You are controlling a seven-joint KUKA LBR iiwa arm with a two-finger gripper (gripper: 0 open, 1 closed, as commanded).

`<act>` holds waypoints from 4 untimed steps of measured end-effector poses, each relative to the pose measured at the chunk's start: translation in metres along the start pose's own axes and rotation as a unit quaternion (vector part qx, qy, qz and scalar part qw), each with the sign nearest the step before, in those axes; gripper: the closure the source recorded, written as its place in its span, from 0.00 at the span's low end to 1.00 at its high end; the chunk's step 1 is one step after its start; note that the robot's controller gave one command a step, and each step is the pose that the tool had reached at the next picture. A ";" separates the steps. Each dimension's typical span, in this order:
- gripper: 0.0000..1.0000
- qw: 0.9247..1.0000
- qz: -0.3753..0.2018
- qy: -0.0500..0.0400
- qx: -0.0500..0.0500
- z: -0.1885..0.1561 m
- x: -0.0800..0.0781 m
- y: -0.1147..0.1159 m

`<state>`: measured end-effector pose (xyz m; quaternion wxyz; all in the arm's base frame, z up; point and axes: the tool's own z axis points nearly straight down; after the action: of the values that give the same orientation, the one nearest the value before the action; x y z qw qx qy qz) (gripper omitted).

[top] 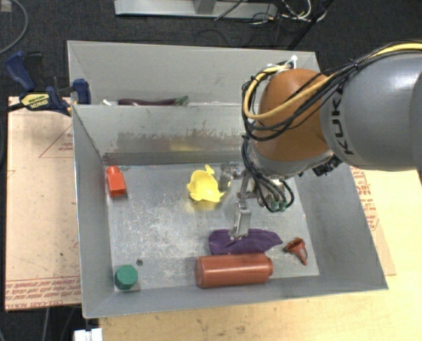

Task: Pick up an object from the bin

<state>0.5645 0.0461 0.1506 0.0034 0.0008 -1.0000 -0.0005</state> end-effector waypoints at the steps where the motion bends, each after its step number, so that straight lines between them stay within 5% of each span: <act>1: 0.00 1.000 0.000 -0.004 0.000 -0.005 -0.002 0.000; 2: 0.00 0.999 -0.034 -0.006 0.000 0.023 0.008 0.000; 3: 1.00 0.969 -0.248 -0.015 0.002 0.076 0.030 -0.005; 4: 1.00 0.969 -0.248 -0.015 0.002 0.076 0.030 -0.005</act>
Offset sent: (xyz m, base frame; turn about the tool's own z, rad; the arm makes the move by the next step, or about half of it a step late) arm -0.0328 -0.0013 -0.0790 -0.1965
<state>0.5342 0.0411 0.0749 -0.0122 0.2484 -0.9686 0.0005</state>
